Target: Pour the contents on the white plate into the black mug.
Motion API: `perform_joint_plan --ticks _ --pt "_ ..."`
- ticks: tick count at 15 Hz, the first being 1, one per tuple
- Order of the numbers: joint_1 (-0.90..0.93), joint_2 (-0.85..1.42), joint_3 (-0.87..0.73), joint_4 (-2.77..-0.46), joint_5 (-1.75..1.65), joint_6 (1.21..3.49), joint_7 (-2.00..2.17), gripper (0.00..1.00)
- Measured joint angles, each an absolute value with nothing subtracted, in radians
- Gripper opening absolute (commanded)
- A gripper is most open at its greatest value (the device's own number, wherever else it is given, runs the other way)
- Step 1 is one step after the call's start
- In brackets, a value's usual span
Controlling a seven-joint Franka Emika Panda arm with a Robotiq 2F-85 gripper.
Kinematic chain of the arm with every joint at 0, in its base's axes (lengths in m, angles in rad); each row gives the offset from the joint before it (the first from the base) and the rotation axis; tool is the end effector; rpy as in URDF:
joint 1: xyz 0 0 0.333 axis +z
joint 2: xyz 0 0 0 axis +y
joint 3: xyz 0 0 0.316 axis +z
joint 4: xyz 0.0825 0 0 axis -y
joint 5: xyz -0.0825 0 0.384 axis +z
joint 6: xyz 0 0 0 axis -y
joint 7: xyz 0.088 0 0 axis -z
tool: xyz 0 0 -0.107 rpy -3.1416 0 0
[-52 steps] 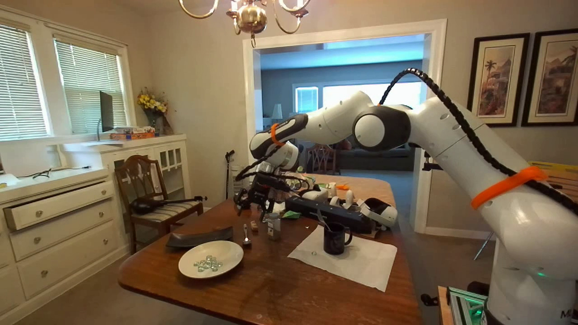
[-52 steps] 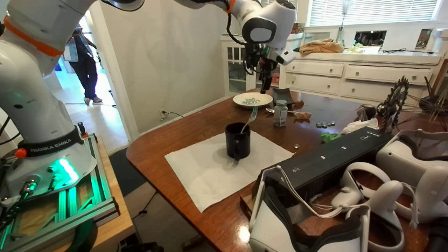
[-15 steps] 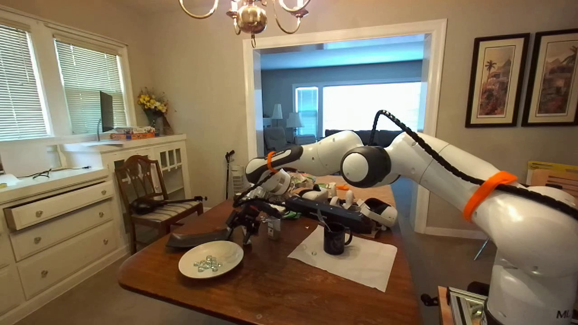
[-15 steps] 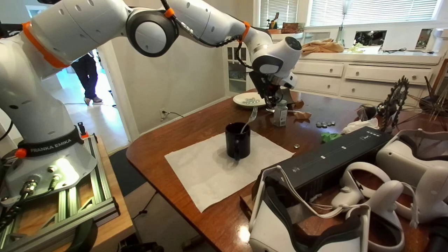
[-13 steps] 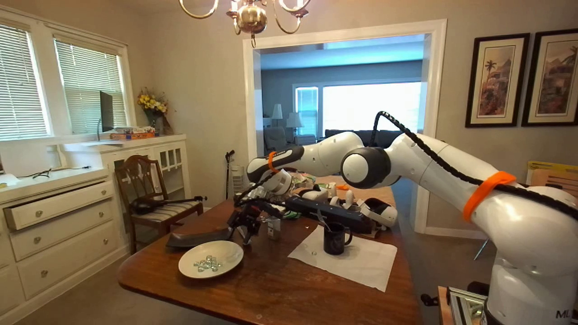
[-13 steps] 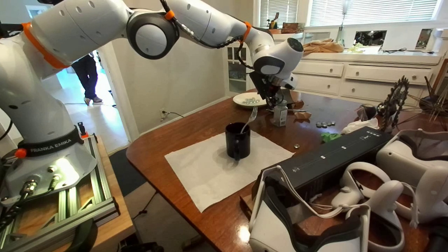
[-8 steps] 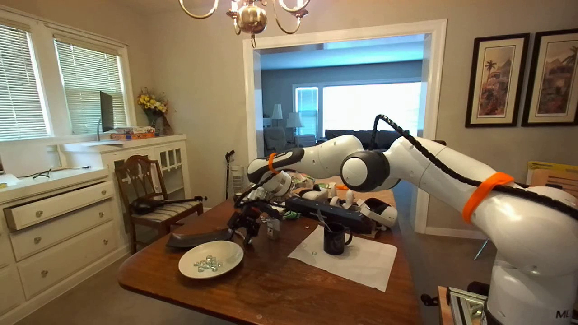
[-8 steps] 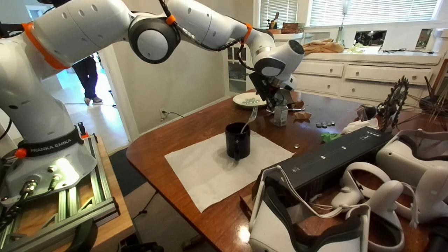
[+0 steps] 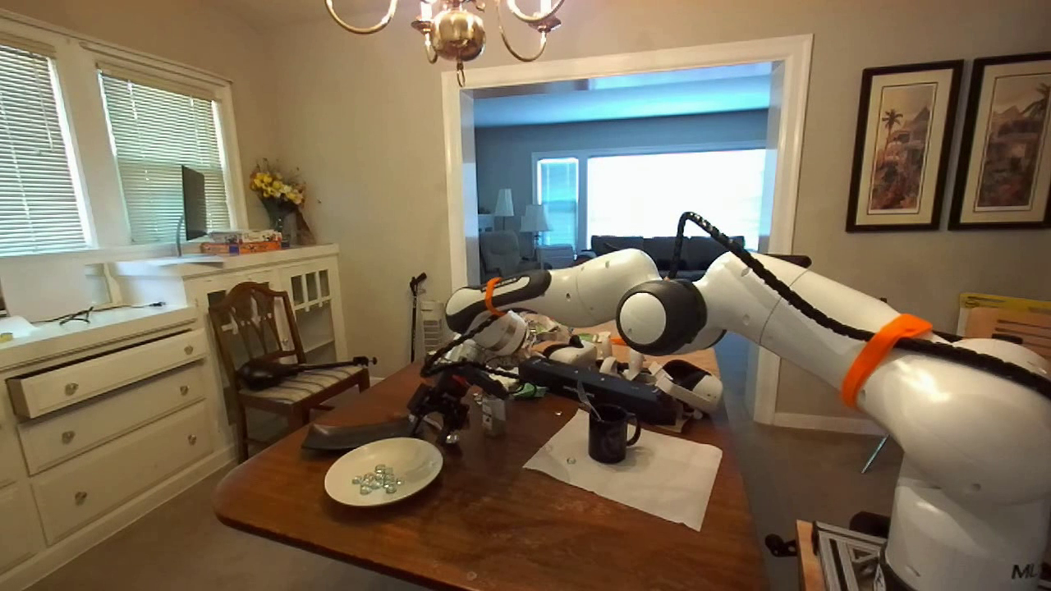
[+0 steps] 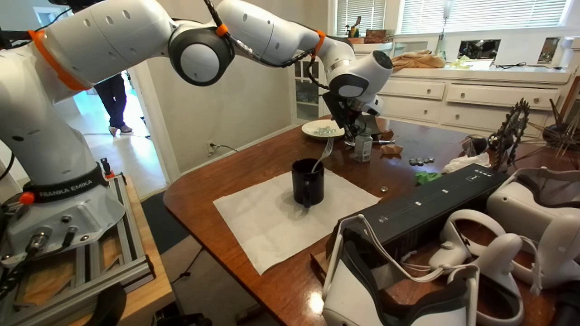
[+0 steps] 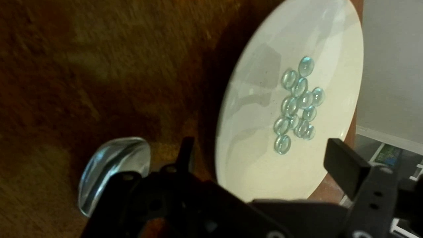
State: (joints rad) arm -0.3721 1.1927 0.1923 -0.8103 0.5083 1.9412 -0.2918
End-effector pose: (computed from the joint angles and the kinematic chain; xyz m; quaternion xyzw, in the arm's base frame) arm 0.7749 -0.1789 0.1959 -0.9426 0.0987 -0.0587 0.3136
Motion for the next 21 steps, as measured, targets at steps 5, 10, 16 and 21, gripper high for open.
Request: perform_joint_plan --ticks 5,10,16,21 --pt "-0.372 1.194 0.191 -0.812 0.508 1.942 -0.298 1.0" --pt "-0.349 1.194 0.171 -0.812 0.483 1.948 -0.294 1.0" --pt "-0.285 1.194 0.14 -0.811 0.431 1.977 -0.292 0.68" --pt "-0.265 1.195 0.122 -0.811 0.415 1.98 -0.292 0.26"
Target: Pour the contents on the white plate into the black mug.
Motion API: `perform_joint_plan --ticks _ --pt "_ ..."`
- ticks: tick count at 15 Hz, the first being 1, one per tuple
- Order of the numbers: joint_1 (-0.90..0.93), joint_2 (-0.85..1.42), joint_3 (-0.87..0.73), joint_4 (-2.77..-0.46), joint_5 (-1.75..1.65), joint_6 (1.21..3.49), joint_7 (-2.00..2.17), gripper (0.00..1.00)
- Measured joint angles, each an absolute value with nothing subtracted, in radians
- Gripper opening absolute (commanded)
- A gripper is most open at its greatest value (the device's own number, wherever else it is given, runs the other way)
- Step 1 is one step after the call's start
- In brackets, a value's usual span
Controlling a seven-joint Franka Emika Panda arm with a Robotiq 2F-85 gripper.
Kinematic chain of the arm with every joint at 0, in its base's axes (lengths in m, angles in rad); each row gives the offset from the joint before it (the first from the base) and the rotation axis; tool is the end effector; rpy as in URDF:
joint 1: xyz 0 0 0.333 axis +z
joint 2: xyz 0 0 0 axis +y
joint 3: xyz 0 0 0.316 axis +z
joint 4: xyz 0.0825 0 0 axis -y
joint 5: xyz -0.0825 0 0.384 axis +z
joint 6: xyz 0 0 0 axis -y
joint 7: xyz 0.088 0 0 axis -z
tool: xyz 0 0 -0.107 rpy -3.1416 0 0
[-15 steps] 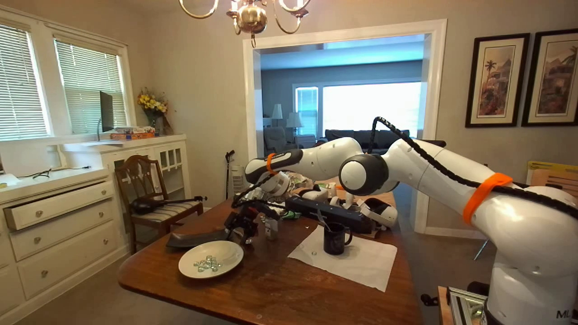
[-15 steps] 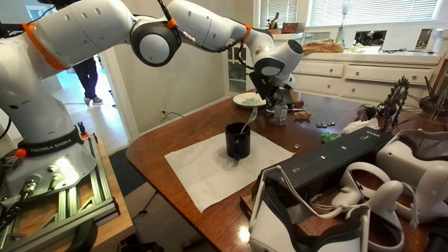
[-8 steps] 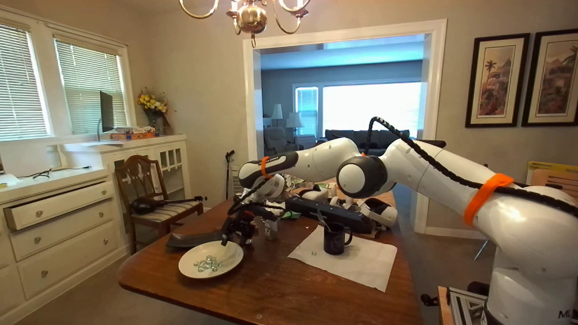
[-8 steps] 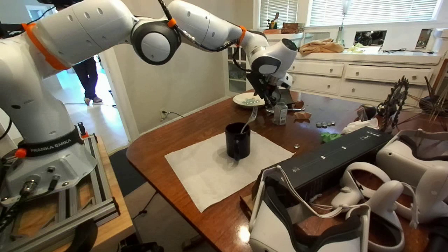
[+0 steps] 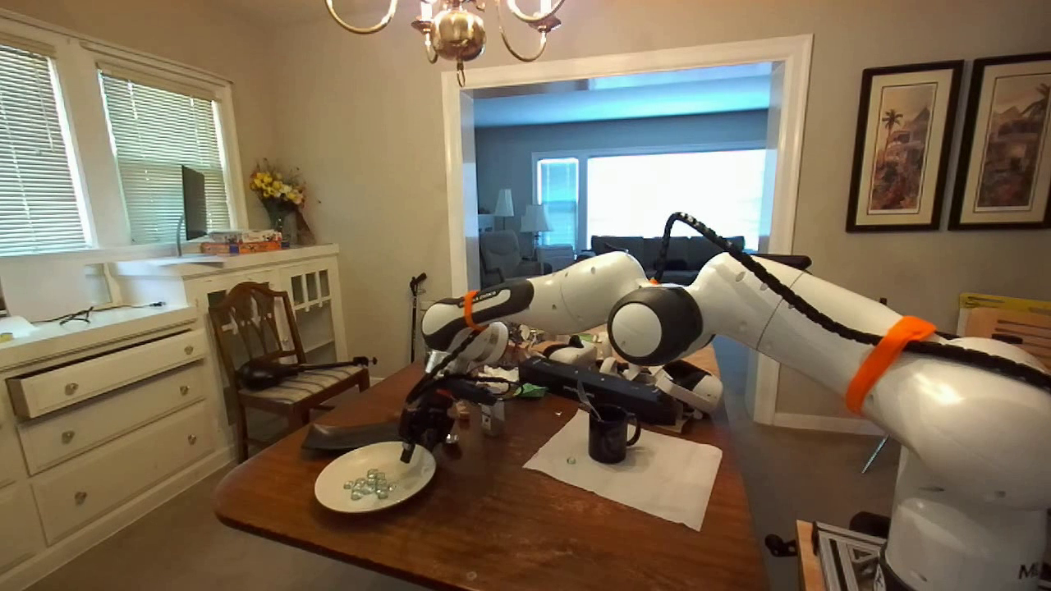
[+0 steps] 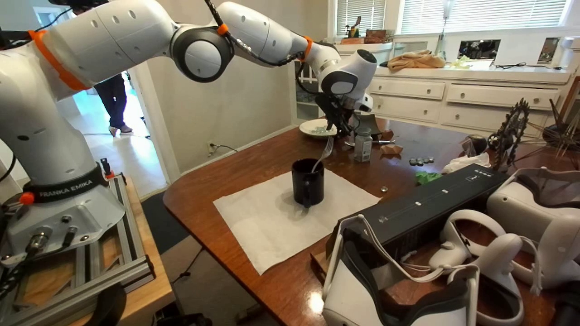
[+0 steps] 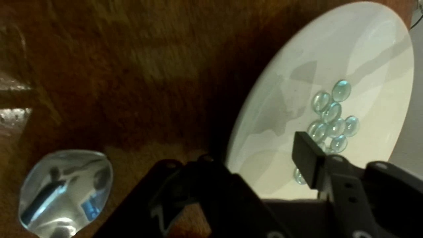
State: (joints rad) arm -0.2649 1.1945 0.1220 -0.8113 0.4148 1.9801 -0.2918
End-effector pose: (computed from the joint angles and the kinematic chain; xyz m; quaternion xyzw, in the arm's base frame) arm 0.7851 -0.1322 0.1869 -0.9687 0.0486 -0.0460 0.2393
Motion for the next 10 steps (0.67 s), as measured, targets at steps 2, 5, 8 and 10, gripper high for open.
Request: perform_joint_plan --ticks 2,5,8,10 --pt "-0.265 1.195 0.119 -0.811 0.414 1.98 -0.292 0.13" --pt "-0.265 1.196 0.116 -0.811 0.414 1.98 -0.292 0.02" --pt "-0.271 1.196 0.123 -0.804 0.43 1.98 -0.28 0.04" --pt "-0.277 1.196 0.128 -0.799 0.445 1.98 -0.28 0.03"
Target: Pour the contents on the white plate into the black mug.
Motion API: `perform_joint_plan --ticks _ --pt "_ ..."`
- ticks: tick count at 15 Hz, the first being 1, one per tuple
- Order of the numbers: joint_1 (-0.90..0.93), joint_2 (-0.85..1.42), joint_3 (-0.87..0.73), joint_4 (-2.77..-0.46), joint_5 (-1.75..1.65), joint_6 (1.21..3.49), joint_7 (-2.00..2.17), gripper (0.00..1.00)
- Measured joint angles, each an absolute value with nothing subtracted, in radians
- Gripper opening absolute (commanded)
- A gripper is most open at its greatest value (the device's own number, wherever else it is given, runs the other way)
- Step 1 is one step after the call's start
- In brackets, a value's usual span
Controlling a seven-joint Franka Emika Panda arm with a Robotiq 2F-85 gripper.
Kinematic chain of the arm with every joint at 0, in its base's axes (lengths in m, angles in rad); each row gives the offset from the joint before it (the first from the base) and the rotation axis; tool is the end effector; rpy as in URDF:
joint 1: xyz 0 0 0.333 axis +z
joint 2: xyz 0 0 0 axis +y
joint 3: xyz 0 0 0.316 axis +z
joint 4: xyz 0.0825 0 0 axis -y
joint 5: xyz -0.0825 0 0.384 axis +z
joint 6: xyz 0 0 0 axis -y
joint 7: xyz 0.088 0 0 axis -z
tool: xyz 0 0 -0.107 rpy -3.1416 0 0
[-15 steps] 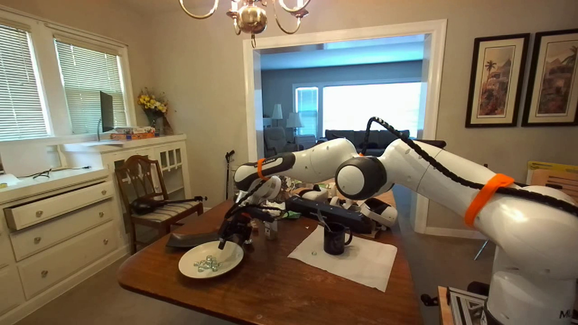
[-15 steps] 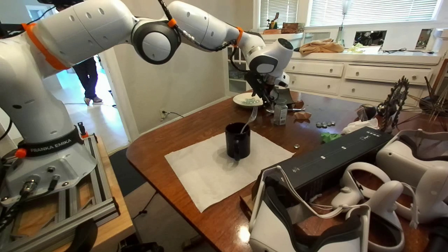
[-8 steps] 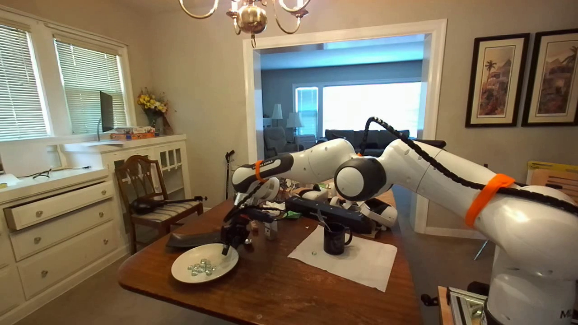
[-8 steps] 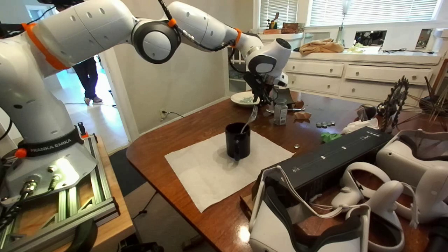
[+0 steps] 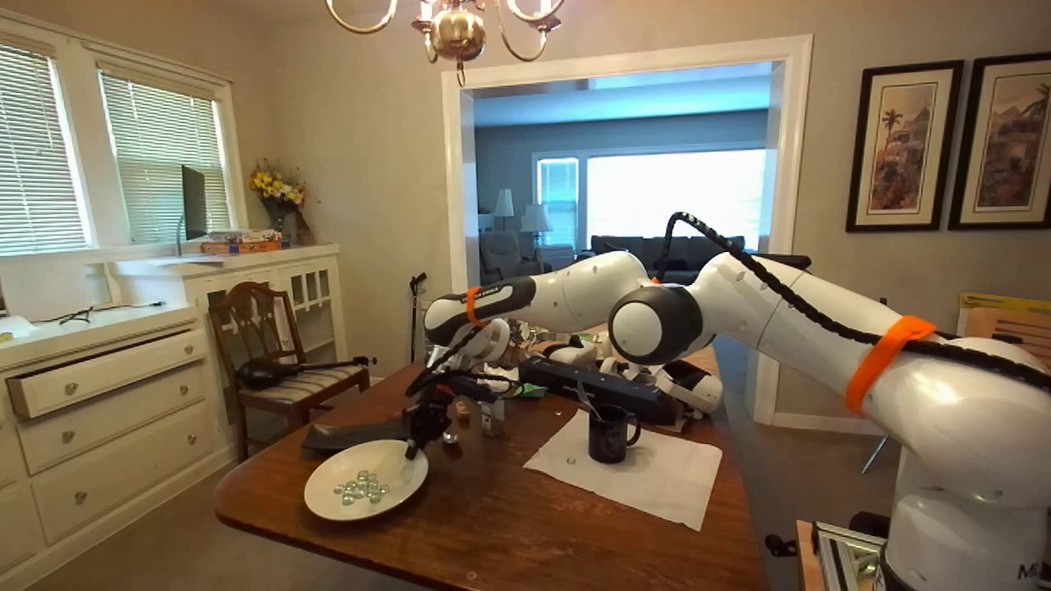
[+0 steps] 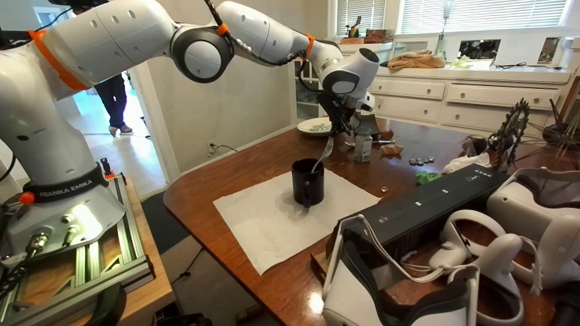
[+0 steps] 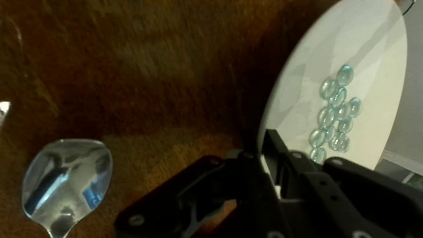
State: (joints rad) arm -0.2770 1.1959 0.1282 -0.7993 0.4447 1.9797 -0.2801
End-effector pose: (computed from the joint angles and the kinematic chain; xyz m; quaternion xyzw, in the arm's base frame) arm 0.7865 -0.1386 0.1928 -0.9635 0.0642 -0.0544 0.2540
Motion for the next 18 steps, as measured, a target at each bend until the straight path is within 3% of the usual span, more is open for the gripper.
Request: perform_joint_plan --ticks 18 --pt "-0.452 1.204 0.259 -0.816 0.579 1.943 -0.368 0.02"
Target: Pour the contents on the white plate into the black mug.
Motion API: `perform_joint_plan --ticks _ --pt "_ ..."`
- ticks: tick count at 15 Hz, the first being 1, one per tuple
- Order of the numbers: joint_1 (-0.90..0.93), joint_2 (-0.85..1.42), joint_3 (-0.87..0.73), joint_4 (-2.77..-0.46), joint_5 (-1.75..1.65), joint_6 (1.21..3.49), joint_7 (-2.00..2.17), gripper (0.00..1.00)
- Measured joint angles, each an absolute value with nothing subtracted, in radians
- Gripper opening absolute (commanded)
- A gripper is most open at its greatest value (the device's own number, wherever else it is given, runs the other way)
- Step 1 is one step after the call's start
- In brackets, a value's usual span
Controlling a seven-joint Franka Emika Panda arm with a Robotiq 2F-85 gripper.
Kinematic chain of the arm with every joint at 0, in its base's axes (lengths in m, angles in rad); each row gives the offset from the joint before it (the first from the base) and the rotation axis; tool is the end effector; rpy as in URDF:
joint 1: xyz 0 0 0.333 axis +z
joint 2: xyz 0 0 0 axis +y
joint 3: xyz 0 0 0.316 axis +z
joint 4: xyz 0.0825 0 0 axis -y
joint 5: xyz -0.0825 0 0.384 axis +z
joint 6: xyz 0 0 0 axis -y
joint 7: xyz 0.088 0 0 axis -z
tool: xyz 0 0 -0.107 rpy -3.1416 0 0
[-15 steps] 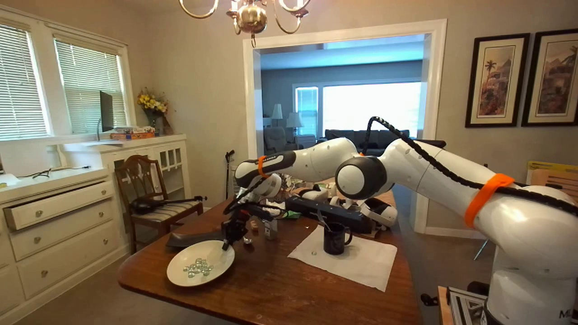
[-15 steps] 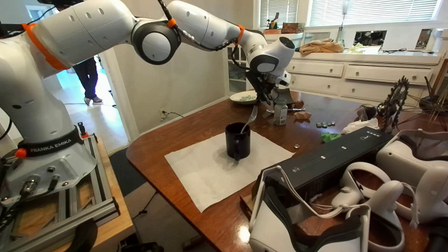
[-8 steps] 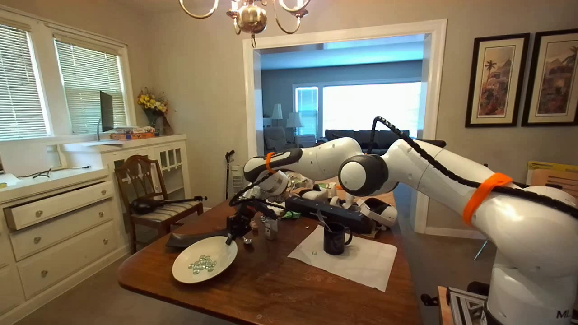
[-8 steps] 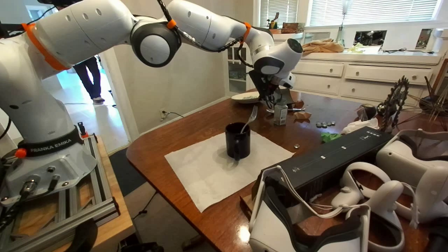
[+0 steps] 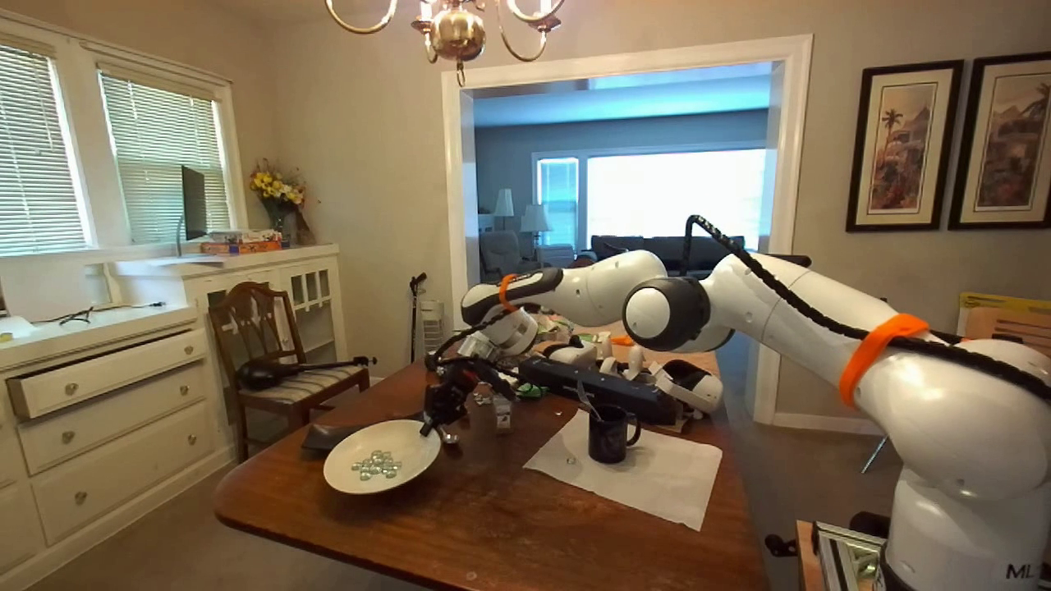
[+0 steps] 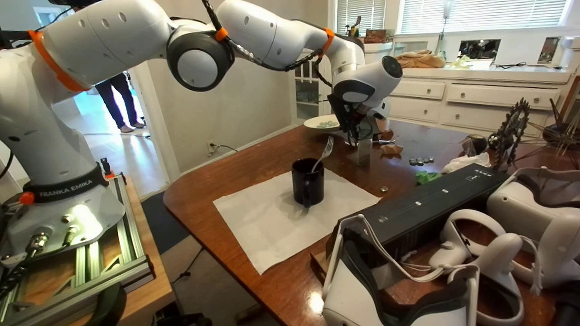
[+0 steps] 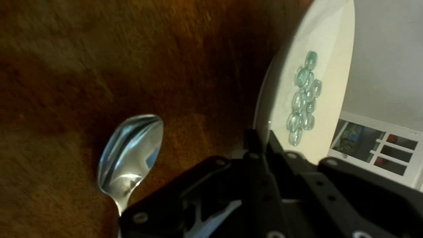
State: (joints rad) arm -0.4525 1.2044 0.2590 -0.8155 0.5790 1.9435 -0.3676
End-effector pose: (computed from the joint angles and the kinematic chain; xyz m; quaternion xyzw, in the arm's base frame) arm 0.7675 -0.2102 0.1956 -0.9198 0.1035 -0.0918 0.3671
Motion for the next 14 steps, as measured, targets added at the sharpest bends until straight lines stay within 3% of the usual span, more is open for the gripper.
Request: perform_joint_plan --ticks 6,14 --pt "-0.543 1.141 0.321 -0.953 0.663 1.98 -0.415 0.02" --pt "-0.609 0.859 0.305 -1.291 0.686 2.08 -0.312 0.02"
